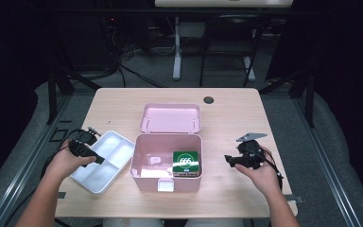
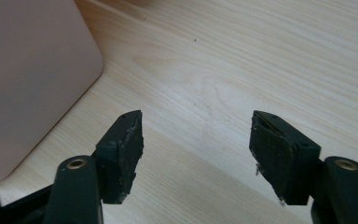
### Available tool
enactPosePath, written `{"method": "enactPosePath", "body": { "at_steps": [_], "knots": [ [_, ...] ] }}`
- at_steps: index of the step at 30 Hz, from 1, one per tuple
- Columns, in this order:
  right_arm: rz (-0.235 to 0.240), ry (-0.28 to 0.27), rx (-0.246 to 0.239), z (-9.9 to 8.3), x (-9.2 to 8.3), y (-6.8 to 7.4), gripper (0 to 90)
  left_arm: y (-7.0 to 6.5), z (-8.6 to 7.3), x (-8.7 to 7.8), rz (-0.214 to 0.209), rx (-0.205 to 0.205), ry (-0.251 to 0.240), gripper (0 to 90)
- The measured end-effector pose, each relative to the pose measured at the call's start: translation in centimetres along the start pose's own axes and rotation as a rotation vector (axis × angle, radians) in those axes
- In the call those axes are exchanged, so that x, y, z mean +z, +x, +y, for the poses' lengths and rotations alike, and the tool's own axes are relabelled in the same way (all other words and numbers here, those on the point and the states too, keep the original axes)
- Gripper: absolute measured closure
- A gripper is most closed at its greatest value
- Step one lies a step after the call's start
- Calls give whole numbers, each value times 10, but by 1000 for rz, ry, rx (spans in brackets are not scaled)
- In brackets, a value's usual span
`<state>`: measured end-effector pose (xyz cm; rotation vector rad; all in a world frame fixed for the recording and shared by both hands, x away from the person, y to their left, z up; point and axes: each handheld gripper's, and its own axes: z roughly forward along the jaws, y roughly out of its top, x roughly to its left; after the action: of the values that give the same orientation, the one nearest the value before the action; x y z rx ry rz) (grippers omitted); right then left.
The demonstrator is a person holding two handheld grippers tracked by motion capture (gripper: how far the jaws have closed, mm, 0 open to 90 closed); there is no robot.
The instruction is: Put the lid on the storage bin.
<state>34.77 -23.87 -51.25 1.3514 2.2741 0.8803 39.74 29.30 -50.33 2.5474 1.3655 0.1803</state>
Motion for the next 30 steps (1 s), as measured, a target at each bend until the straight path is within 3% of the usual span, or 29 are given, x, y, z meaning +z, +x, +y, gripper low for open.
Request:
{"method": "enactPosePath", "body": {
  "at_steps": [3,6,9,12,19,24,30],
  "knots": [
    [-23,-18,4,-7,-3,-2,363,0,6,2,-21,1,38,519],
    [-12,-50,10,-11,-4,-4,392,-1,11,5,14,27,73,551],
    [-22,-42,2,-16,-2,-6,405,-2,15,9,1,36,102,606],
    [-23,-38,39,-21,-2,-7,424,-1,16,12,6,30,117,634],
    [6,-114,111,-22,-9,-10,489,1,16,22,-7,15,180,696],
    [25,-75,141,-24,-4,-12,504,3,18,32,-13,-13,209,730],
    [29,-47,132,-26,2,-11,508,2,22,41,-18,-14,230,766]
  ]
}}
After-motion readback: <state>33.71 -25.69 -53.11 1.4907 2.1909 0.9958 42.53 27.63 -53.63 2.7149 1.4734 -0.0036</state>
